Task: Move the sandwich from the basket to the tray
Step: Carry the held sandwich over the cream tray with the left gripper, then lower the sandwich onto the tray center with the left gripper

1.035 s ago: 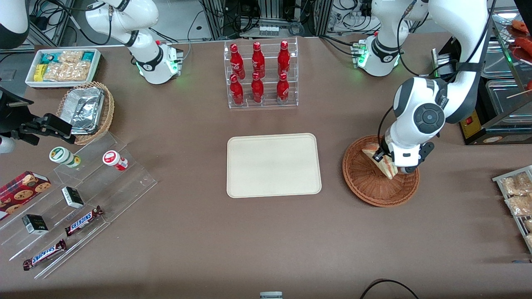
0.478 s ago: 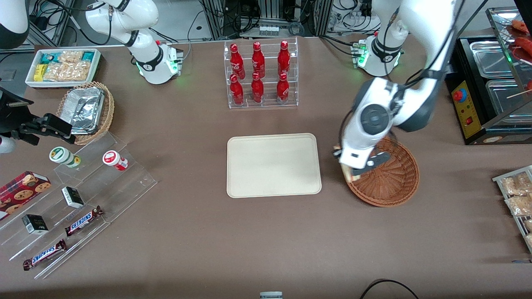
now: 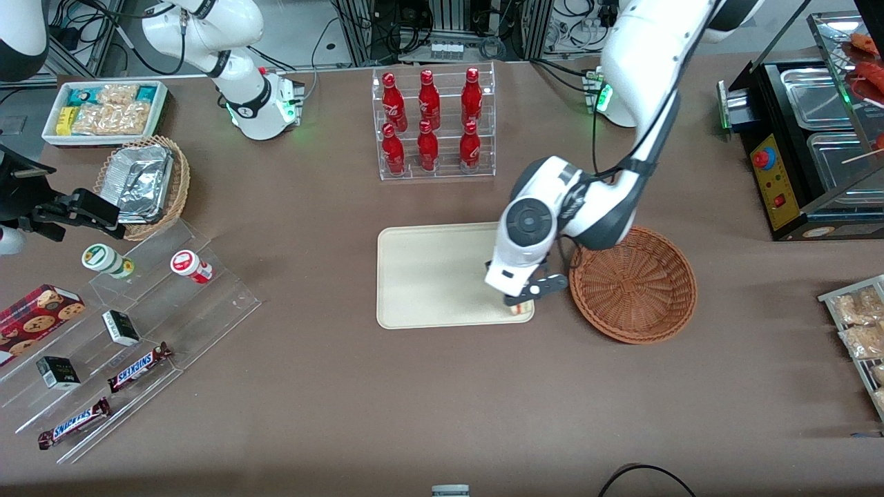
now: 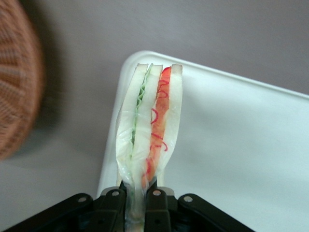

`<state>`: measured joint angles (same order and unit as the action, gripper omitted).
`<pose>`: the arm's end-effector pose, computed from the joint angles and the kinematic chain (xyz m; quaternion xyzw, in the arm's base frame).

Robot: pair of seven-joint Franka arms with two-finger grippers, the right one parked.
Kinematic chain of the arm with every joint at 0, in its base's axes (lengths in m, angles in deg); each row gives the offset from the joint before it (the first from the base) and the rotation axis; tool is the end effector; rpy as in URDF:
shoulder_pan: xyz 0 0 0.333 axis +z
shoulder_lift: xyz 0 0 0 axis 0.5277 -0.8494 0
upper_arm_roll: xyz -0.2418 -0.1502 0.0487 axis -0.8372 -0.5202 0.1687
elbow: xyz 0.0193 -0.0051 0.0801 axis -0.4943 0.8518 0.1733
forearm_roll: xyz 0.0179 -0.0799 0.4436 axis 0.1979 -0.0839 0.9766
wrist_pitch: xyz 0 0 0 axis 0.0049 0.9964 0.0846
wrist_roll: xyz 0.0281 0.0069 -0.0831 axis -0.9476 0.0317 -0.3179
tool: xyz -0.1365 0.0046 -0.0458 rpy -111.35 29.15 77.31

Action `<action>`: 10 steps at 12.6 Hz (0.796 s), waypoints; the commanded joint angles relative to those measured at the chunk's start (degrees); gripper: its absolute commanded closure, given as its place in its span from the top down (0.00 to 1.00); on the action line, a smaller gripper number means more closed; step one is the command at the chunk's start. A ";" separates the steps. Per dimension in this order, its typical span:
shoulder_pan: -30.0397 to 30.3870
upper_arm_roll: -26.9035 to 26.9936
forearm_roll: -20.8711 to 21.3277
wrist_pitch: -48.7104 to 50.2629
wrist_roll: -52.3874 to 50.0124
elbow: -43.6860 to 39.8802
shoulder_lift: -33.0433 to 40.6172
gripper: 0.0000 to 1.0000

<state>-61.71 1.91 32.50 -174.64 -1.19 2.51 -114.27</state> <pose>0.5627 -0.4292 0.1936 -0.9854 -0.1487 0.0729 0.0391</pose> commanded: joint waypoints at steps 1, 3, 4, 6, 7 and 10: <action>-4.06 0.75 -0.78 2.09 -2.94 -6.64 -4.76 0.04; -5.56 0.49 -1.48 1.83 -4.08 -8.58 -6.35 0.05; -6.26 0.23 -2.01 1.13 -4.09 -8.67 -6.53 0.04; -6.71 -1.00 -3.85 -1.67 -4.26 -8.67 -7.32 0.05; -6.88 -1.53 -3.94 -2.90 -4.44 -8.59 -7.76 0.05; -7.76 -1.54 -3.77 -4.32 -5.41 -8.67 -9.60 0.05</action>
<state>-68.72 0.04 29.16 -178.42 -5.35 -4.35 -122.03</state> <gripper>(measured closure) 0.859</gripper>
